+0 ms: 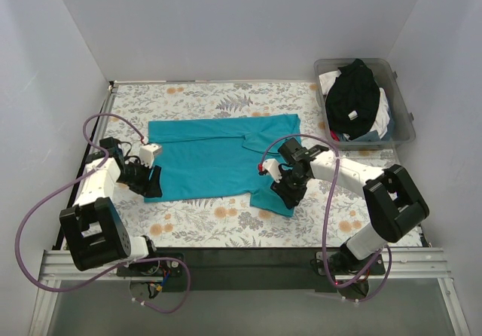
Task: Fold and stack the t-shirts
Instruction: Fold the tshirt
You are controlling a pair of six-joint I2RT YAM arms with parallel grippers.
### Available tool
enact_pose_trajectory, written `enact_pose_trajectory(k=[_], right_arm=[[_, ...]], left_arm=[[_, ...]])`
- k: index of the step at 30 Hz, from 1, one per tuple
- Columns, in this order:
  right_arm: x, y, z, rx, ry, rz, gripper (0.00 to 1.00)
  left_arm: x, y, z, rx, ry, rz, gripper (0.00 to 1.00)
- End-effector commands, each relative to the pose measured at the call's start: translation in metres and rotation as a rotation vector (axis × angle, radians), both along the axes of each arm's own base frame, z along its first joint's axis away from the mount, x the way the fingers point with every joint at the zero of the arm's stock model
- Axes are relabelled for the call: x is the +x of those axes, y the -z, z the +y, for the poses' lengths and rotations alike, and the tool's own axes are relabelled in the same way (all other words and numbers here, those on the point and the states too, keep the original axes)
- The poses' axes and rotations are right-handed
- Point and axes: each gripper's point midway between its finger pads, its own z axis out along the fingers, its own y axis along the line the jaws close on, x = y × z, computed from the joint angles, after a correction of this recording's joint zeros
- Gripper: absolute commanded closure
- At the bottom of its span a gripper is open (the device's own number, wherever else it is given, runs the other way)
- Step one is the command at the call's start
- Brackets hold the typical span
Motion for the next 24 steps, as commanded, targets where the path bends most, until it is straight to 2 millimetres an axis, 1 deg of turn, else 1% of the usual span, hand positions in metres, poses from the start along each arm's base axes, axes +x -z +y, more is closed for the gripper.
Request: enact_pose_trajectory(k=[1, 2, 3, 5, 6, 7, 9, 12, 14, 18, 23, 24], right_arm=[[-0.003, 0.007, 0.002, -0.006, -0.001, 0.015, 0.66], [-0.004, 0.007, 0.002, -0.007, -0.003, 0.016, 0.69], [-0.004, 0.006, 0.003, -0.001, -0.004, 0.019, 0.77], [-0.004, 0.005, 0.005, 0.005, -0.002, 0.025, 0.86], [-0.004, 0.004, 0.006, 0.009, -0.001, 0.025, 0.94], [-0.004, 0.003, 0.006, 0.01, -0.004, 0.023, 0.99], [-0.004, 0.002, 0.006, 0.01, -0.002, 0.018, 0.99], [-0.004, -0.003, 0.007, 0.024, -0.001, 0.01, 0.99], [-0.004, -0.005, 0.007, 0.026, -0.001, 0.01, 0.99], [-0.004, -0.009, 0.007, 0.029, -0.001, 0.004, 0.99], [-0.004, -0.01, 0.007, 0.027, -0.001, 0.007, 0.99], [-0.004, -0.01, 0.007, 0.028, -0.001, 0.005, 0.99]], left_arm=[[0.01, -0.001, 0.01, 0.059, 0.063, -0.077, 0.53], [0.01, 0.0, 0.011, 0.069, 0.074, -0.081, 0.53], [0.013, 0.0, 0.015, 0.09, 0.077, -0.096, 0.54], [0.014, 0.003, 0.018, 0.112, 0.11, -0.111, 0.56], [0.015, 0.004, 0.02, 0.122, 0.119, -0.116, 0.56], [0.016, 0.006, 0.023, 0.138, 0.125, -0.117, 0.57], [0.016, 0.011, 0.026, 0.159, 0.152, -0.121, 0.59], [0.01, 0.021, 0.032, 0.201, 0.206, -0.11, 0.6], [0.009, 0.024, 0.036, 0.232, 0.238, -0.122, 0.62], [-0.001, 0.035, 0.036, 0.244, 0.289, -0.116, 0.64], [-0.001, 0.047, 0.036, 0.246, 0.305, -0.113, 0.64], [-0.002, 0.05, 0.037, 0.249, 0.304, -0.112, 0.67]])
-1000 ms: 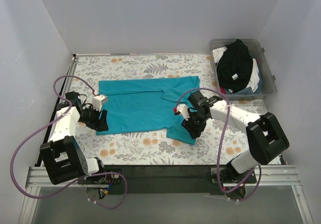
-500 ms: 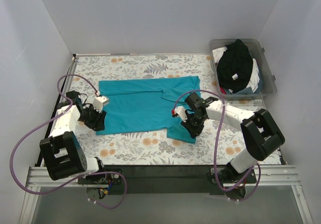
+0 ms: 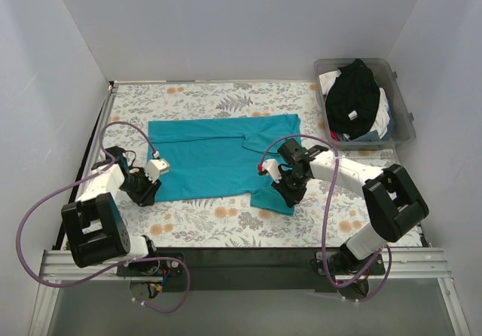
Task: Fold and stack the t-shirts
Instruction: Fold the tshirt
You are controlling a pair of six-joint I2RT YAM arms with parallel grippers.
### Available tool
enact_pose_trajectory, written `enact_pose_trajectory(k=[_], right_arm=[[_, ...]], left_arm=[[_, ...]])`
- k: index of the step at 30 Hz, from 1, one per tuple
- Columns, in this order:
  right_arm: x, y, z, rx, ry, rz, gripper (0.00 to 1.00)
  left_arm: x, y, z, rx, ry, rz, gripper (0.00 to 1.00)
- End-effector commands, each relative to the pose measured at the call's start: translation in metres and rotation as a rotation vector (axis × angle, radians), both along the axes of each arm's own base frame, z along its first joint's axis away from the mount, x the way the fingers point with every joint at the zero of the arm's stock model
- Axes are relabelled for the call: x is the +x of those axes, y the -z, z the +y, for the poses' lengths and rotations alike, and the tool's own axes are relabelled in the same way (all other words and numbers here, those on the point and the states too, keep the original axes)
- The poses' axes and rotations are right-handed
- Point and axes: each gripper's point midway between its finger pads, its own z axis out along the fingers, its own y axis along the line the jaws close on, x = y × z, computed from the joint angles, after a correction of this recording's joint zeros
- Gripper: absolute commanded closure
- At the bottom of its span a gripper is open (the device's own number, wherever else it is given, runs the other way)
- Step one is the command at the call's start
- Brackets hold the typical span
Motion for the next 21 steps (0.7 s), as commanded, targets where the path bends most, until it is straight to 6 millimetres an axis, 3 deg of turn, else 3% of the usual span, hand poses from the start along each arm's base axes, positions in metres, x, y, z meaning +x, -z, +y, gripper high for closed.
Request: enact_pose_trajectory(k=[1, 6, 12, 17, 21], right_arm=[[-0.001, -0.012, 0.004, 0.025, -0.007, -0.008, 0.99], [-0.003, -0.014, 0.004, 0.029, -0.011, -0.002, 0.99], [-0.004, -0.02, 0.006, 0.047, -0.015, -0.007, 0.99], [-0.012, -0.03, 0.004, 0.069, -0.03, -0.007, 0.99], [-0.013, -0.05, 0.004, 0.116, -0.042, -0.06, 0.99]], left_arm=[[0.004, 0.01, 0.005, 0.029, 0.038, -0.032, 0.69], [-0.002, 0.023, 0.005, 0.03, 0.046, -0.011, 0.76], [-0.015, 0.024, 0.003, 0.041, 0.07, 0.003, 1.0], [-0.028, 0.01, 0.001, 0.054, 0.102, 0.008, 1.0], [-0.034, -0.007, -0.002, 0.043, 0.115, 0.01, 1.0]])
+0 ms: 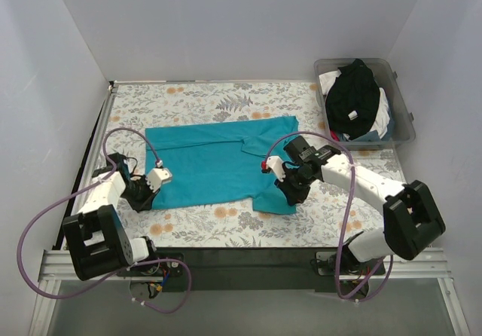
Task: Fold and stack the t-shirts
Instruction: Fold the tshirt
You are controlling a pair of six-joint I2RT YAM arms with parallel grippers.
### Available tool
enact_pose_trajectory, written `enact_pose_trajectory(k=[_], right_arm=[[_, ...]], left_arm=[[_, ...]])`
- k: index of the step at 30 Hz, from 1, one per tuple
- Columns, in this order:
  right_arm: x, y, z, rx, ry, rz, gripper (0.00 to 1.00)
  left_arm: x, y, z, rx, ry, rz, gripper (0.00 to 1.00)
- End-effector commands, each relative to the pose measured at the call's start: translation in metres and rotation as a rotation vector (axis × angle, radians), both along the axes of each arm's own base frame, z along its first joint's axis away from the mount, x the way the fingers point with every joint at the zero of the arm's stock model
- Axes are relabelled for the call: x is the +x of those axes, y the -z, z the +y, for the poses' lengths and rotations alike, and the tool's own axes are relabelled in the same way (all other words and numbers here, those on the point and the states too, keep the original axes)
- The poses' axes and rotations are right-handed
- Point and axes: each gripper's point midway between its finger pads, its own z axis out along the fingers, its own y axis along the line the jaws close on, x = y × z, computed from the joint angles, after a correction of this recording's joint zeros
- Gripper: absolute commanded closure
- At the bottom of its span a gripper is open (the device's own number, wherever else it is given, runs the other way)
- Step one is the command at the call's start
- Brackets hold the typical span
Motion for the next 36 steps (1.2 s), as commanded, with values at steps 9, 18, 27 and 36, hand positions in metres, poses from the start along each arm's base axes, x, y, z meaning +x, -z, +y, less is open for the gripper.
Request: enact_pose_trajectory(k=[9, 18, 27, 36], right_arm=[[0.044, -0.064, 0.006, 0.04, -0.011, -0.254, 0.99], [0.124, -0.096, 0.016, 0.021, 0.012, -0.388, 0.99], [0.177, -0.099, 0.02, 0.004, 0.011, -0.425, 0.99], [0.206, -0.085, 0.028, -0.011, 0.006, -0.415, 0.99]], left_arm=[[0.031, -0.061, -0.003, -0.115, -0.08, -0.002, 1.0], [0.101, -0.088, 0.007, -0.178, -0.199, -0.106, 1.0], [0.152, -0.095, 0.019, -0.216, -0.276, -0.165, 1.0], [0.175, -0.088, 0.024, -0.235, -0.319, -0.178, 1.0]])
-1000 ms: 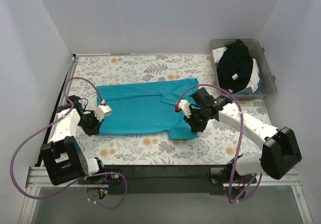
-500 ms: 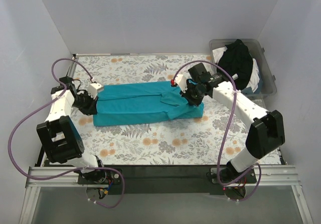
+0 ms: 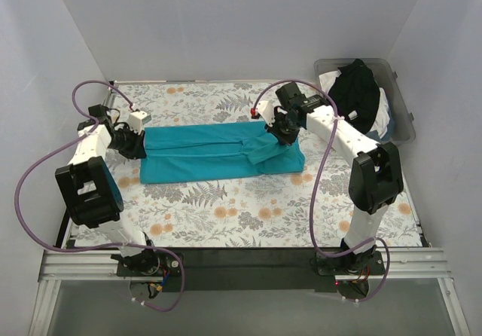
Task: Fold and stack the t-shirts
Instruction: Fold the tshirt
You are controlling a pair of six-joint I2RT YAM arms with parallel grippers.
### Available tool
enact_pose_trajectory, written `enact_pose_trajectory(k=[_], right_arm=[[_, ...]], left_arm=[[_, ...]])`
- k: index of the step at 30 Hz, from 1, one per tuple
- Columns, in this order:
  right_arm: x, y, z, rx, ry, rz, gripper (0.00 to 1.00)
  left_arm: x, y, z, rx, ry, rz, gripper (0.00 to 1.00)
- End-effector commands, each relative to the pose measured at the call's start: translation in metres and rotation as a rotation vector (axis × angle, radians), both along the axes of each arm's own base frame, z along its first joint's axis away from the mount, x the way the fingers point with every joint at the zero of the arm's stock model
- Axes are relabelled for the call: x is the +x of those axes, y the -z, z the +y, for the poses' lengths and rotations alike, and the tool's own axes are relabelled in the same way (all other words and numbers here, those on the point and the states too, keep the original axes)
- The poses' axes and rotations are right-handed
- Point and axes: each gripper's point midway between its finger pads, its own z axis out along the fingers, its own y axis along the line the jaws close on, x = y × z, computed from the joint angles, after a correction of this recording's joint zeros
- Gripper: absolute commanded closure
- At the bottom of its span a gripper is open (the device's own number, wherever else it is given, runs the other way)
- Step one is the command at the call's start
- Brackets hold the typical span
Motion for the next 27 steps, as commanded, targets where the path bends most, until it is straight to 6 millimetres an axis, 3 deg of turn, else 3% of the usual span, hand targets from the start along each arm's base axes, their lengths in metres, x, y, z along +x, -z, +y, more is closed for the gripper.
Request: enact_pose_trajectory(k=[1, 13, 27], right_arm=[[0.02, -0.015, 0.003, 0.017, -0.007, -0.055, 0.99], [0.039, -0.013, 0.008, 0.005, -0.036, -0.077, 0.99], [0.052, 0.005, 0.011, -0.021, -0.052, -0.063, 0.99]], left_arm=[[0.022, -0.017, 0.005, -0.006, -0.023, -0.081, 1.0], [0.036, -0.011, 0.002, -0.016, -0.031, -0.083, 1.0], [0.045, -0.005, 0.002, -0.01, -0.038, -0.086, 1.0]])
